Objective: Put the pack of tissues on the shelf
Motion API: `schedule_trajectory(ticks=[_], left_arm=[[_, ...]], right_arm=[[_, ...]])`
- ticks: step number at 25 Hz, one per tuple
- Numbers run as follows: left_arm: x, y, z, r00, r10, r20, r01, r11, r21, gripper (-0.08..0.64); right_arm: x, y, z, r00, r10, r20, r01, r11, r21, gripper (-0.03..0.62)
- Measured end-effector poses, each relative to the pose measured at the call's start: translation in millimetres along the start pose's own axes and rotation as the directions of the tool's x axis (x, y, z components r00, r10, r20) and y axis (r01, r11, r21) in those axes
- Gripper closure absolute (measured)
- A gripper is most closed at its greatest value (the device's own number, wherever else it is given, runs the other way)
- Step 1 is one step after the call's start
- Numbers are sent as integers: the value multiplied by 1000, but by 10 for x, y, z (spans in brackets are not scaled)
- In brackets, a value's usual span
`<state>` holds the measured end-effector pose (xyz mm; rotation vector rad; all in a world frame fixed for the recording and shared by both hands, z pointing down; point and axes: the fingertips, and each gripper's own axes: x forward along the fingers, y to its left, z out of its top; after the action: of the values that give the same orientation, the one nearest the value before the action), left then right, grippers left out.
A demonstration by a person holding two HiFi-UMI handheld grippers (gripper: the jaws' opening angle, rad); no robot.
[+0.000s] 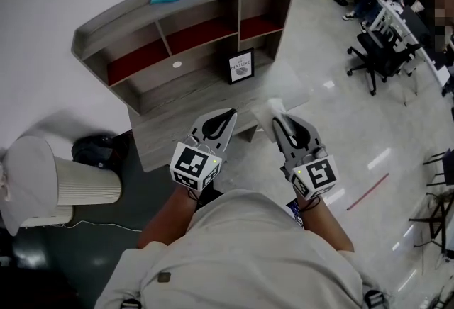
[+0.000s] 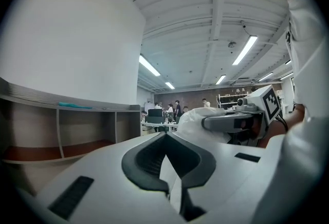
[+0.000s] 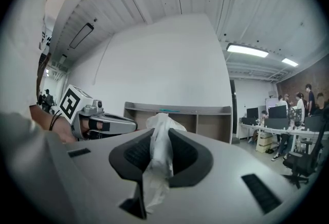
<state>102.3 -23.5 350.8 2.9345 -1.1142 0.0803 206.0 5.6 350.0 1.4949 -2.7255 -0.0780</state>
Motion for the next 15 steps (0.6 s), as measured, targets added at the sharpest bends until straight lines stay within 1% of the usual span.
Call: schedule_trajectory(ticks=[6, 9, 15], left_arm=[[40, 300, -11, 1000, -28, 6, 28, 1000, -11, 546], [-1, 571, -30, 999, -33, 0, 33, 999, -13, 546], [-127, 1153, 43, 999, -54, 0, 54, 999, -6, 546]], right_arm=[[297, -2, 1, 999, -32, -4, 32, 999, 2, 508], [553, 74, 33, 999, -43, 1, 43, 999, 9, 508], [1104, 317, 139, 998, -60, 14, 60, 998, 4, 508]])
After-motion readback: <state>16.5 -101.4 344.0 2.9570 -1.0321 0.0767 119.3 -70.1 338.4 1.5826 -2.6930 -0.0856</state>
